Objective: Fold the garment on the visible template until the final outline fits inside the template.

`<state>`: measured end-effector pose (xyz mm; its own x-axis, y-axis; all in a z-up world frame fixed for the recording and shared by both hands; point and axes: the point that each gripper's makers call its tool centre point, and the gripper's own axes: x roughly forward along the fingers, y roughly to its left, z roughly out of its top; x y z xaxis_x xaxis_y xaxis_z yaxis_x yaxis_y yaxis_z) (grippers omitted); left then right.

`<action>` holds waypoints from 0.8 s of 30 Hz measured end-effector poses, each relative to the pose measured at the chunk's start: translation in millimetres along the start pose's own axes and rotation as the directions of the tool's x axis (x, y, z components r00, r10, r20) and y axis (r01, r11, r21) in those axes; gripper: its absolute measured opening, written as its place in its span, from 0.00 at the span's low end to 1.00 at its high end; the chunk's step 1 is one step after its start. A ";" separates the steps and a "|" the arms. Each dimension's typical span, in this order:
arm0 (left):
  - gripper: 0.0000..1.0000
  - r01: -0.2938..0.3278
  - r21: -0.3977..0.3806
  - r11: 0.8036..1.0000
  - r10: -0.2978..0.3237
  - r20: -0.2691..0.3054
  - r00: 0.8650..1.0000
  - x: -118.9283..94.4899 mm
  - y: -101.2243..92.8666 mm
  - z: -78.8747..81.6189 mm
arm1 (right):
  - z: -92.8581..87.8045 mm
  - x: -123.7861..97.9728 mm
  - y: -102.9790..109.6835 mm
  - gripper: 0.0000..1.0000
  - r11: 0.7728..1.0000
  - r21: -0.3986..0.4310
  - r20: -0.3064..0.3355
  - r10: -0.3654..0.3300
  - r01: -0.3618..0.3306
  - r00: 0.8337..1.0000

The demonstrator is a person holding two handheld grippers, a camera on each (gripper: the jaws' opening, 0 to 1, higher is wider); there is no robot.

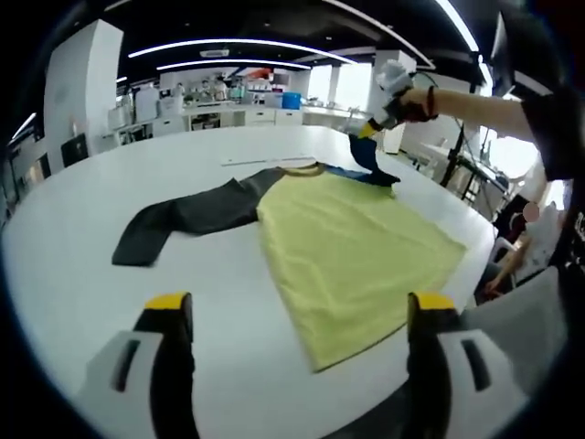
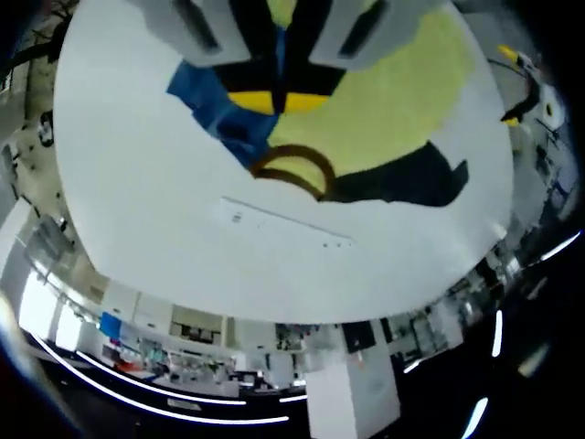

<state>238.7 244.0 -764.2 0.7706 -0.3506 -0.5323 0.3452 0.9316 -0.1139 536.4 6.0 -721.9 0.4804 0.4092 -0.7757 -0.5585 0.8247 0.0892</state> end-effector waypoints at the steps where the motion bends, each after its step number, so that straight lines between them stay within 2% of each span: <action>1: 0.95 0.001 0.002 1.000 -0.001 -0.001 1.000 0.2 -0.2 -0.1 | 1.6 2.0 1.7 0.00 1.000 -0.004 0.001 0.004 -0.004 1.000; 19: 0.94 -0.007 -0.014 1.000 0.007 -0.017 1.000 5.7 6.1 -4.8 | 0.3 18.4 50.1 0.00 0.995 -0.009 0.007 0.104 -0.104 0.995; 24: 0.94 -0.012 -0.016 1.000 0.012 -0.020 1.000 3.3 5.4 -5.2 | -7.3 23.5 62.9 0.00 0.993 -0.031 -0.004 0.118 -0.118 0.993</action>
<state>240.3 248.4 -771.0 0.7639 -0.3376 -0.5500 0.3270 0.9372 -0.1211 507.6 64.6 -739.0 0.4090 0.5021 -0.7620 -0.6317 0.7584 0.1607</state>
